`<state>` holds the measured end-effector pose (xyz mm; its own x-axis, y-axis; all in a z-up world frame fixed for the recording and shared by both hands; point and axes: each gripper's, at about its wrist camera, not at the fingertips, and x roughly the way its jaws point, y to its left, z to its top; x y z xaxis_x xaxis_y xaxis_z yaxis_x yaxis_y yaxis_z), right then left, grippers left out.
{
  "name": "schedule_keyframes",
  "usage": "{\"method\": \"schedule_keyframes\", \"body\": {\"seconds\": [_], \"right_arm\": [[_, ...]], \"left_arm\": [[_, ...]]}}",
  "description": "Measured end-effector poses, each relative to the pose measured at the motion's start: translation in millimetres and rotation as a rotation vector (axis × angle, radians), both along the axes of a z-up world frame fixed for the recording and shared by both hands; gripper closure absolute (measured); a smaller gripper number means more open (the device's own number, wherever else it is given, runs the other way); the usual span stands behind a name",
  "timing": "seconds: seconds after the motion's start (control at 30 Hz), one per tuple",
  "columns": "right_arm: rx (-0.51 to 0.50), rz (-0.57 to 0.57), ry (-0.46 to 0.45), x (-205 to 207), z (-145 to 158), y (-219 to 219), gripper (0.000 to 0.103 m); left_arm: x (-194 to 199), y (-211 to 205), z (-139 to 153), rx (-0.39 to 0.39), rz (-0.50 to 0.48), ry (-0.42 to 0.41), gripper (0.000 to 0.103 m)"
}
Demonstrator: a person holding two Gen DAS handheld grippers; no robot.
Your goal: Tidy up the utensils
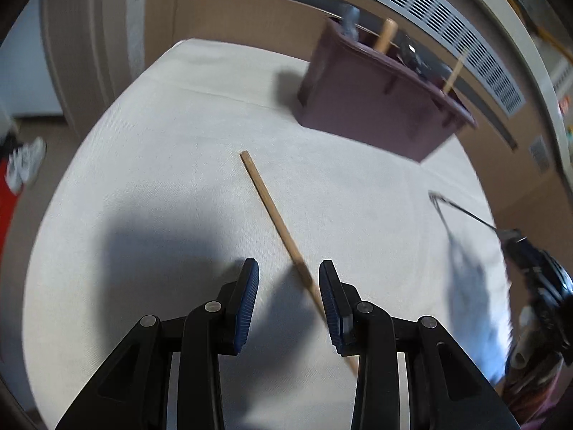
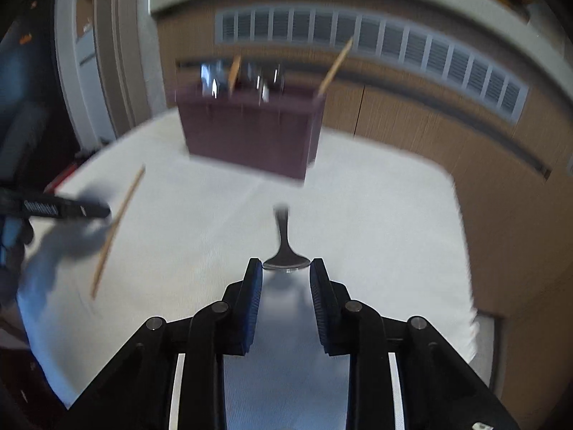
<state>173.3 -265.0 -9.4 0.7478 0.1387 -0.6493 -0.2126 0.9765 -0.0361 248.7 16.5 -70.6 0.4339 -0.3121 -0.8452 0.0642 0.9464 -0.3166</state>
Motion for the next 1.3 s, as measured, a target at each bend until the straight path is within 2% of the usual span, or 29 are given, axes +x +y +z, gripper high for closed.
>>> {"method": "schedule_keyframes", "body": {"seconds": [0.03, 0.07, 0.2, 0.33, 0.43, 0.53, 0.6, 0.67, 0.73, 0.9, 0.97, 1.0, 1.1, 1.17, 1.3], "right_arm": [[0.012, -0.001, -0.026, 3.5, 10.3, -0.8, 0.079], [0.021, -0.002, -0.047, 6.5, 18.1, -1.6, 0.103], [0.048, -0.002, -0.075, 23.6, 34.6, -4.8, 0.101], [0.110, 0.003, -0.022, 33.9, 25.7, -13.7, 0.101], [0.113, -0.017, 0.016, 38.0, 11.7, -19.2, 0.101], [0.108, -0.031, 0.059, 34.7, -0.7, -31.9, 0.100], [0.106, -0.057, 0.103, 36.9, -12.3, -45.5, 0.097], [0.120, -0.109, 0.146, 43.7, -23.4, -60.0, 0.082], [0.169, -0.171, 0.189, 59.1, -34.8, -75.5, 0.074], [0.342, -0.331, 0.344, 117.1, -64.2, -105.3, 0.073], [0.364, -0.372, 0.372, 136.3, -71.5, -104.0, 0.072], [0.344, -0.391, 0.347, 143.0, -69.9, -98.9, 0.072], [0.256, -0.370, 0.340, 165.1, -71.3, -78.7, 0.069], [0.179, -0.368, 0.320, 171.6, -71.9, -65.9, 0.062], [0.034, -0.312, 0.291, 160.5, -74.4, -45.5, 0.062]], "left_arm": [[3.3, 1.1, -0.6, 0.002, 0.018, 0.008, 0.067], [7.7, 0.8, -1.3, 0.013, 0.037, 0.019, 0.067], [27.3, -10.9, -4.8, 0.063, 0.045, 0.031, 0.067], [41.4, -36.2, -5.5, 0.142, 0.002, -0.007, 0.067], [41.4, -58.7, -5.2, 0.199, -0.068, -0.038, 0.067], [29.3, -80.7, -5.7, 0.208, -0.209, -0.057, 0.067], [14.3, -92.0, -6.5, 0.251, -0.283, -0.077, 0.067], [4.5, -95.1, -6.8, 0.285, -0.301, -0.090, 0.067], [-0.9, -92.7, -6.3, 0.302, -0.294, -0.091, 0.066], [-3.2, -75.8, 0.1, 0.357, -0.226, -0.106, 0.066], [-3.9, -63.9, 1.8, 0.333, -0.195, -0.096, 0.066], [-2.6, -57.7, 2.4, 0.306, -0.181, -0.084, 0.066], [2.2, -41.8, 1.4, 0.205, -0.141, -0.042, 0.066], [8.1, -35.0, 0.7, 0.174, -0.113, -0.029, 0.066], [5.5, -25.1, 0.4, 0.134, -0.067, -0.029, 0.066]]}}
